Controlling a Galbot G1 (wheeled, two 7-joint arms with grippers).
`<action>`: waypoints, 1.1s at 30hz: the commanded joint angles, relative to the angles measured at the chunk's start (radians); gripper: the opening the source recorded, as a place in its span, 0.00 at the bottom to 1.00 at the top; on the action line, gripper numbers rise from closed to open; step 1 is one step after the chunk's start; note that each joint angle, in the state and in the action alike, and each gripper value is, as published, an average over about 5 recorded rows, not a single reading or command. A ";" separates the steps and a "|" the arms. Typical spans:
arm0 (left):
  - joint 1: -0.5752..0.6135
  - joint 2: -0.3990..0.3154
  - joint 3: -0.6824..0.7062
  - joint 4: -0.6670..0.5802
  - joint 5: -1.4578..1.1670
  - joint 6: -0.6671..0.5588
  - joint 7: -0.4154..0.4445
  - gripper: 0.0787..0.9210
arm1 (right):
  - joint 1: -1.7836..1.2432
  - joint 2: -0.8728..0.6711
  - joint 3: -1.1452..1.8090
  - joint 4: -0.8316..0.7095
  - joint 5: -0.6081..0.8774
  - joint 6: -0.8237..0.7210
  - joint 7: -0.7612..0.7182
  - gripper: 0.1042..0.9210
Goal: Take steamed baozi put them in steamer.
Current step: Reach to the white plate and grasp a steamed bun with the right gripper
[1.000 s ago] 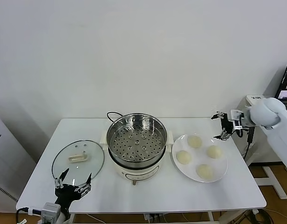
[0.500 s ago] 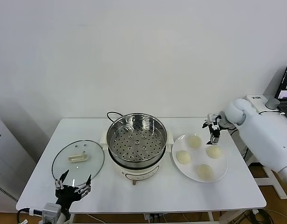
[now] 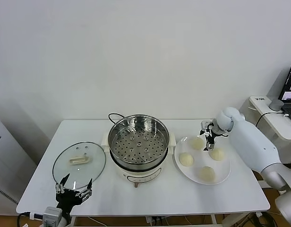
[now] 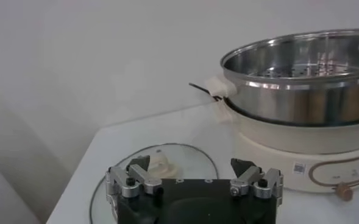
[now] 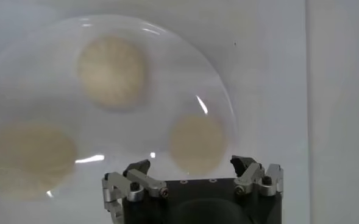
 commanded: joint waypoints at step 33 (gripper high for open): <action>-0.012 0.002 0.004 0.028 0.002 0.004 0.004 0.88 | 0.006 0.067 0.018 -0.106 -0.061 0.008 0.027 0.66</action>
